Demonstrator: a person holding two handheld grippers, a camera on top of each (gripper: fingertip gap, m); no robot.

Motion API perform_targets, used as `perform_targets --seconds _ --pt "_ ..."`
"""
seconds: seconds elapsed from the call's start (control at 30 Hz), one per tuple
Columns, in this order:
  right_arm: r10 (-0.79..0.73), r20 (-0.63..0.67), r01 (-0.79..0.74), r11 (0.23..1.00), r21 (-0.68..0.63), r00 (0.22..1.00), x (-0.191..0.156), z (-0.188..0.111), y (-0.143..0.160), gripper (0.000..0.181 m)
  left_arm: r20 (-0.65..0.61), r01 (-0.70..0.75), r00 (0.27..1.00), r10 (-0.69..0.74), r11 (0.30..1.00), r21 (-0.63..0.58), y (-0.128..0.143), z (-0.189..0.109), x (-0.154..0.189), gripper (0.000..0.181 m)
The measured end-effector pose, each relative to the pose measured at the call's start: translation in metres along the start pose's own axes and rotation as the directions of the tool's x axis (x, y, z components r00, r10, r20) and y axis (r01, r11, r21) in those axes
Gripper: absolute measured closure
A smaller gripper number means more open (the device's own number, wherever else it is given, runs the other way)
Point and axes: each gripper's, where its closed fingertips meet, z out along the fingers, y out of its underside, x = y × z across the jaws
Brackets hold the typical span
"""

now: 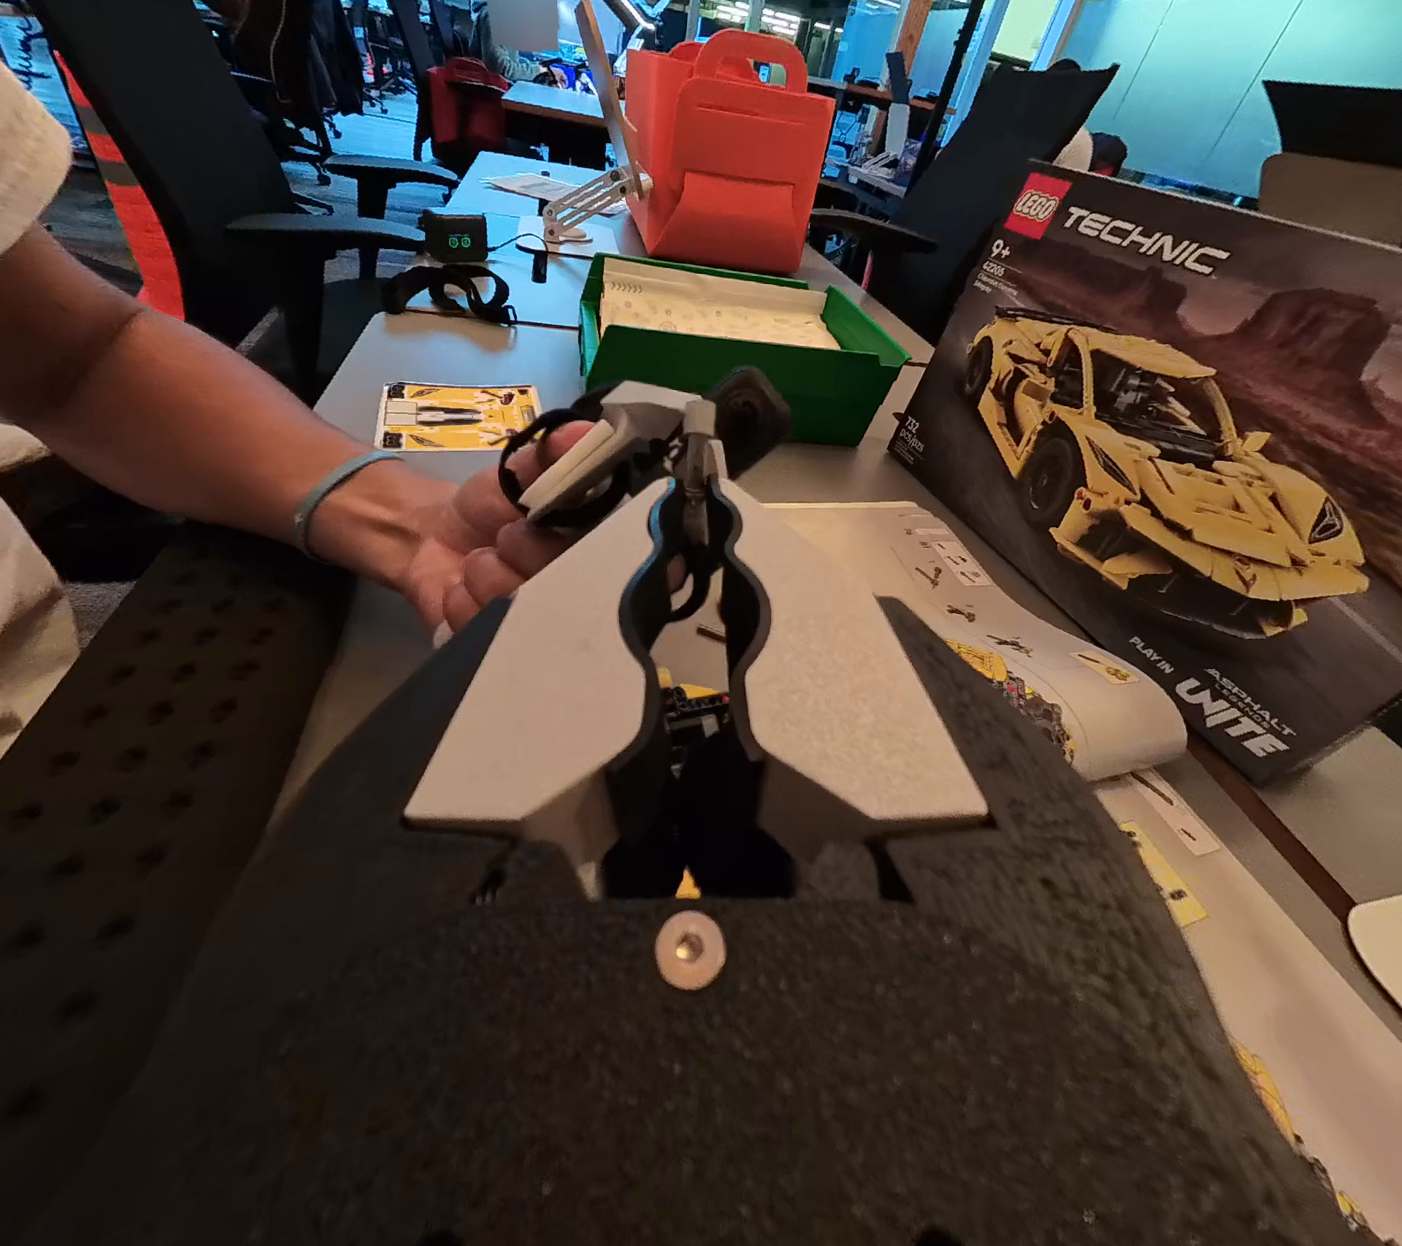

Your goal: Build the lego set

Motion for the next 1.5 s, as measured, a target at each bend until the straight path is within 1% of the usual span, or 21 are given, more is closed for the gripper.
perform_targets --seconds 0.03,0.17,0.23,0.33,0.47,0.57,0.63,0.7,0.77,0.83,0.93,1.03,1.13,1.2,1.27,1.3,1.37,1.4,1.43,1.47,1.5 --pt "-0.005 0.002 0.005 1.0 -0.02 1.0 -0.001 0.001 0.002 0.177 0.016 -0.019 1.0 0.019 1.0 -0.021 0.001 0.0 -0.001 0.179" --pt "-0.113 -0.021 0.108 0.982 -0.157 0.993 0.0 0.0 0.014 0.177 0.128 -0.167 0.973 0.191 0.97 -0.179 0.008 -0.006 -0.006 0.178" --pt "-0.151 -0.02 0.145 0.975 -0.171 0.988 -0.003 0.001 0.016 0.177 0.149 -0.201 0.958 0.244 0.946 -0.255 0.016 -0.005 -0.008 0.178" --pt "-0.144 -0.024 0.138 0.977 -0.164 0.989 -0.001 -0.001 0.017 0.177 0.171 -0.215 0.947 0.272 0.933 -0.289 0.021 -0.004 -0.011 0.178" --pt "-0.193 -0.026 0.182 0.956 -0.23 0.981 0.001 -0.001 0.029 0.177 0.226 -0.259 0.906 0.358 0.891 -0.372 0.023 -0.01 -0.019 0.178" --pt "-0.217 -0.018 0.203 0.936 -0.288 0.976 0.003 -0.002 0.04 0.176 0.259 -0.3 0.859 0.443 0.843 -0.446 0.023 -0.015 -0.024 0.178" --pt "-0.203 -0.005 0.193 0.937 -0.293 0.979 0.001 0.0 0.042 0.177 0.263 -0.314 0.838 0.479 0.815 -0.486 0.027 -0.017 -0.026 0.178" --pt "-0.221 -0.009 0.207 0.927 -0.312 0.975 0.003 0.0 0.047 0.177 0.269 -0.337 0.8 0.537 0.772 -0.539 0.028 -0.02 -0.029 0.178" --pt "-0.192 0.002 0.185 0.938 -0.294 0.981 0.002 -0.001 0.046 0.177 0.262 -0.342 0.796 0.545 0.763 -0.549 0.029 -0.02 -0.029 0.178" --pt "-0.204 0.006 0.195 0.926 -0.322 0.979 0.003 -0.001 0.052 0.177 0.264 -0.352 0.772 0.578 0.735 -0.579 0.03 -0.024 -0.031 0.178" --pt "-0.189 0.007 0.181 0.93 -0.321 0.982 0.004 -0.002 0.052 0.177 0.273 -0.359 0.756 0.595 0.725 -0.588 0.028 -0.026 -0.032 0.178" --pt "-0.174 0.014 0.17 0.937 -0.305 0.985 0.002 -0.001 0.049 0.177 0.263 -0.359 0.773 0.577 0.74 -0.569 0.029 -0.024 -0.029 0.178" --pt "-0.18 0.011 0.174 0.934 -0.313 0.984 0.004 -0.004 0.052 0.177 0.267 -0.358 0.761 0.591 0.727 -0.586 0.029 -0.026 -0.031 0.178" --pt "-0.159 0.064 0.171 0.933 -0.316 0.985 -0.002 -0.006 0.052 0.177 0.248 -0.358 0.766 0.594 0.714 -0.602 0.032 -0.026 -0.028 0.177" --pt "-0.151 0.138 0.197 0.873 -0.446 0.979 -0.011 -0.019 0.068 0.177 0.214 -0.405 0.732 0.647 0.665 -0.627 0.035 -0.024 -0.023 0.178" --pt "-0.115 0.191 0.2 0.833 -0.516 0.975 -0.022 -0.029 0.079 0.176 0.186 -0.441 0.683 0.706 0.602 -0.666 0.039 -0.024 -0.02 0.177" --pt "0.038 0.288 0.162 0.753 -0.638 0.957 -0.054 -0.052 0.104 0.176 0.104 -0.469 0.52 0.848 0.385 -0.795 0.049 -0.033 -0.026 0.177" --pt "0.108 0.307 0.143 0.71 -0.69 0.946 -0.069 -0.06 0.118 0.176 0.07 -0.466 0.448 0.891 0.299 -0.833 0.052 -0.037 -0.029 0.178" --pt "0.155 0.306 0.133 0.657 -0.742 0.939 -0.078 -0.066 0.135 0.175 0.055 -0.463 0.404 0.913 0.256 -0.849 0.054 -0.04 -0.031 0.178" --pt "0.142 0.285 0.139 0.621 -0.771 0.948 -0.079 -0.066 0.151 0.175 0.057 -0.467 0.388 0.92 0.249 -0.849 0.055 -0.04 -0.032 0.178" --pt "0.139 0.276 0.139 0.605 -0.784 0.951 -0.082 -0.065 0.162 0.175 0.061 -0.478 0.373 0.926 0.248 -0.842 0.055 -0.04 -0.032 0.178"
